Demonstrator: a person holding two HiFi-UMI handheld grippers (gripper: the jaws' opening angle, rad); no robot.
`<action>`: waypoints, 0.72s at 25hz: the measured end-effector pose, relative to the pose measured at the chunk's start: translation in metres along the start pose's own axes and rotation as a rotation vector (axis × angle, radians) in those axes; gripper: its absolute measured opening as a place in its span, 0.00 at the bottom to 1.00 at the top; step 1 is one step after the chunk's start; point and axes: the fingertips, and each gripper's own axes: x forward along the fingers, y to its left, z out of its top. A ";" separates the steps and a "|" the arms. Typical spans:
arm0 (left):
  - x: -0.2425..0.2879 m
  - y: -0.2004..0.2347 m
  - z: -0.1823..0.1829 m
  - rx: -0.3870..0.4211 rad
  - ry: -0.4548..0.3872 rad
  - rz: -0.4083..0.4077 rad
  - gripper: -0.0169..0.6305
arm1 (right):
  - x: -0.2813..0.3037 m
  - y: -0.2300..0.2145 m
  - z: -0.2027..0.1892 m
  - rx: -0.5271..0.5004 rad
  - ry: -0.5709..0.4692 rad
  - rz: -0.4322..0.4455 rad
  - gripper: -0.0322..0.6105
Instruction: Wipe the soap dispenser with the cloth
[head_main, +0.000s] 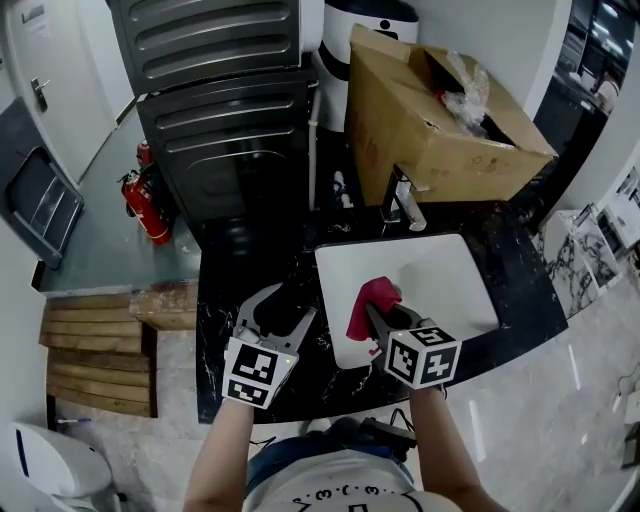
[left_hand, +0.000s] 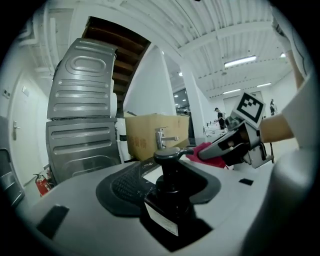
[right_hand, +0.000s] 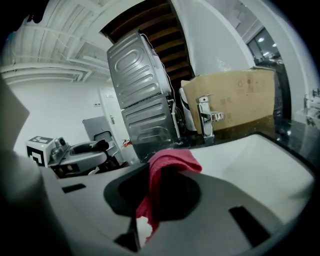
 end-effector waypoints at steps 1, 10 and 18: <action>-0.004 0.002 -0.001 -0.001 0.002 -0.004 0.41 | 0.001 0.001 0.000 -0.001 0.002 0.003 0.13; -0.059 0.028 -0.017 -0.072 -0.003 0.026 0.48 | 0.017 0.020 -0.002 -0.018 0.020 0.053 0.13; -0.066 0.024 -0.019 -0.173 -0.038 -0.004 0.46 | 0.025 0.036 0.000 -0.032 0.024 0.089 0.13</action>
